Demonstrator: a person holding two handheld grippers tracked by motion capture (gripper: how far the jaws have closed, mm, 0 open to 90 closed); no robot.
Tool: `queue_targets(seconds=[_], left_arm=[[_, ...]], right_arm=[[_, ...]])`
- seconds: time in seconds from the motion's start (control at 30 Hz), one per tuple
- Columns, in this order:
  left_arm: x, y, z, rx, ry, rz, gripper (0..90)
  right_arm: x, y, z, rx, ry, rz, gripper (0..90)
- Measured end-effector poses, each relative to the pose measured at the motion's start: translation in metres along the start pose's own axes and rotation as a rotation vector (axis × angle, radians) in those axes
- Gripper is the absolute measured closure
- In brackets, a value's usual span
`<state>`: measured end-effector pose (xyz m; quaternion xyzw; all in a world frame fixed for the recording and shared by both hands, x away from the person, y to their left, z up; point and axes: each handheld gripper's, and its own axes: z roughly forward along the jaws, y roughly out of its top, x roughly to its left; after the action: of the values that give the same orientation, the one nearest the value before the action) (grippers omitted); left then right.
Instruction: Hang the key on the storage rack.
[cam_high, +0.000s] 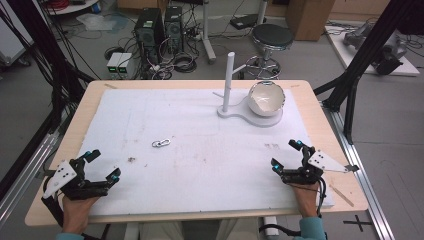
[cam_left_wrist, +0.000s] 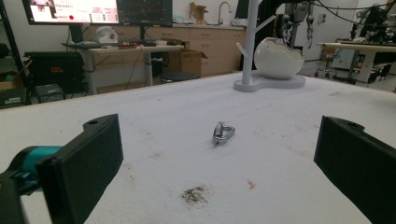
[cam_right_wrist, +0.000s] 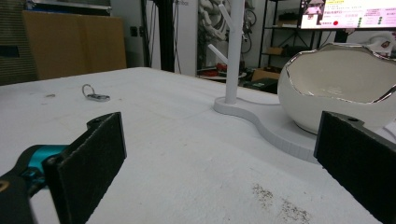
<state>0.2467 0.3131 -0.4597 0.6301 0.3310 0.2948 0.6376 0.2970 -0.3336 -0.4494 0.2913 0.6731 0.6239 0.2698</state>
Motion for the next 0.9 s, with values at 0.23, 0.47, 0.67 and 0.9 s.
queue_targets(seconds=[0.23, 0.47, 0.67, 0.9], left_arm=[[0.0, 0.0, 0.0, -0.003, 0.003, 0.002, 1.7], [0.001, 0.0, 0.0, -0.005, 0.0, -0.008, 1.7], [0.003, 0.003, 0.0, -0.012, 0.005, -0.023, 1.7], [0.008, 0.032, 0.001, 0.008, -0.018, 0.007, 1.7]], right_arm=[[0.0, 0.0, 0.0, -0.004, 0.001, -0.003, 1.5], [0.001, 0.0, 0.0, -0.002, -0.005, -0.011, 1.5], [0.001, 0.0, 0.0, -0.001, -0.002, -0.011, 1.5], [0.001, 0.0, 0.0, -0.001, -0.003, -0.01, 1.5]])
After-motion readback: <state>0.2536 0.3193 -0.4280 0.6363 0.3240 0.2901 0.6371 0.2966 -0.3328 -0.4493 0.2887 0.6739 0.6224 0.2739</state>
